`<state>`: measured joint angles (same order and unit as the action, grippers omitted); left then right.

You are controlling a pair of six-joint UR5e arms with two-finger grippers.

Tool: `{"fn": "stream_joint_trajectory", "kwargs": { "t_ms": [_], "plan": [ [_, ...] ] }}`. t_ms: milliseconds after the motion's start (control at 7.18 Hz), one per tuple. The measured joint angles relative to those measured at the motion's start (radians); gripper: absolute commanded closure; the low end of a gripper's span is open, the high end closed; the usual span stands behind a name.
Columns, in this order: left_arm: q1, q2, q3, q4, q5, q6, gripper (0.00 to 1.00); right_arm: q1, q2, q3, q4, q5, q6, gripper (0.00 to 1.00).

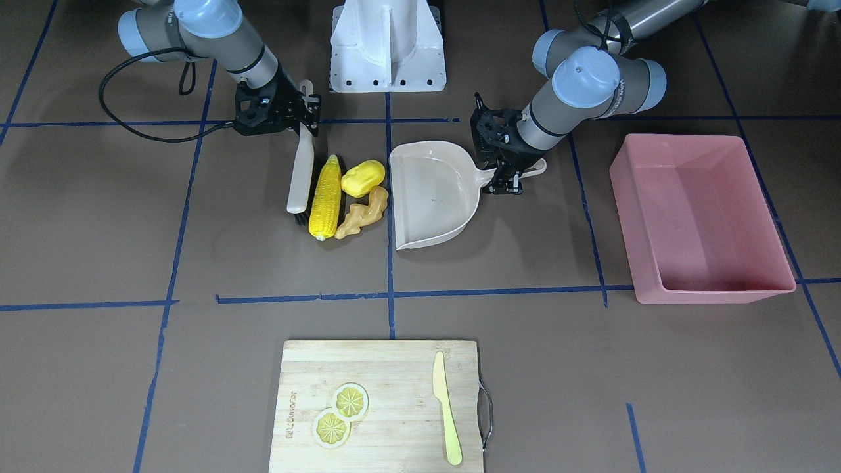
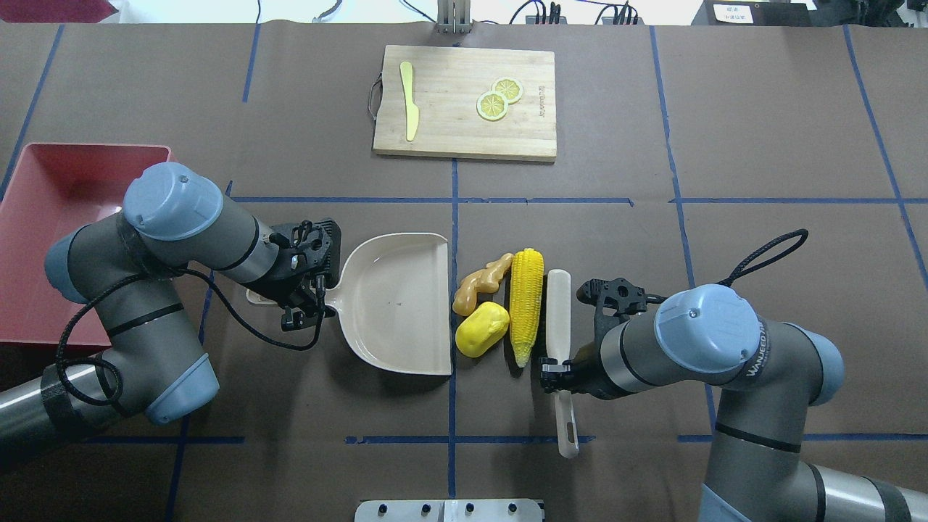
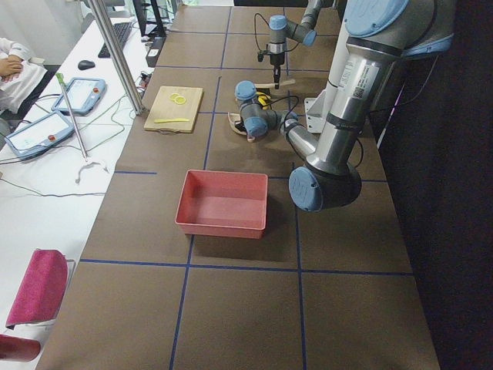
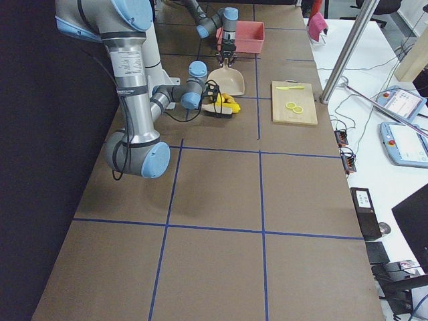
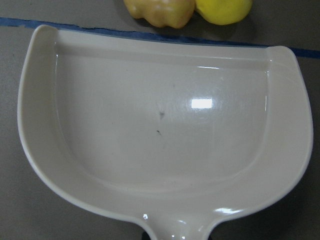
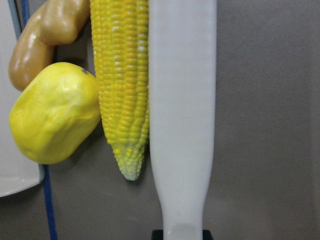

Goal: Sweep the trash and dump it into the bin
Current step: 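Sweep the corn, potato and ginger into the dustpan with the right-held brush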

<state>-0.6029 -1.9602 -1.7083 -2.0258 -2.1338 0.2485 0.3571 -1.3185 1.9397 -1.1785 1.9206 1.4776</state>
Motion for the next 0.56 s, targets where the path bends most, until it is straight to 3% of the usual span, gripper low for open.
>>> {"fn": "stream_joint_trajectory", "kwargs": {
  "t_ms": [557],
  "plan": [
    [0.000, 0.000, 0.002, -0.001, 0.000, 0.000, 1.00, -0.018, 0.074, -0.035, -0.028, -0.017, 0.000, 1.00]
  ]
}}
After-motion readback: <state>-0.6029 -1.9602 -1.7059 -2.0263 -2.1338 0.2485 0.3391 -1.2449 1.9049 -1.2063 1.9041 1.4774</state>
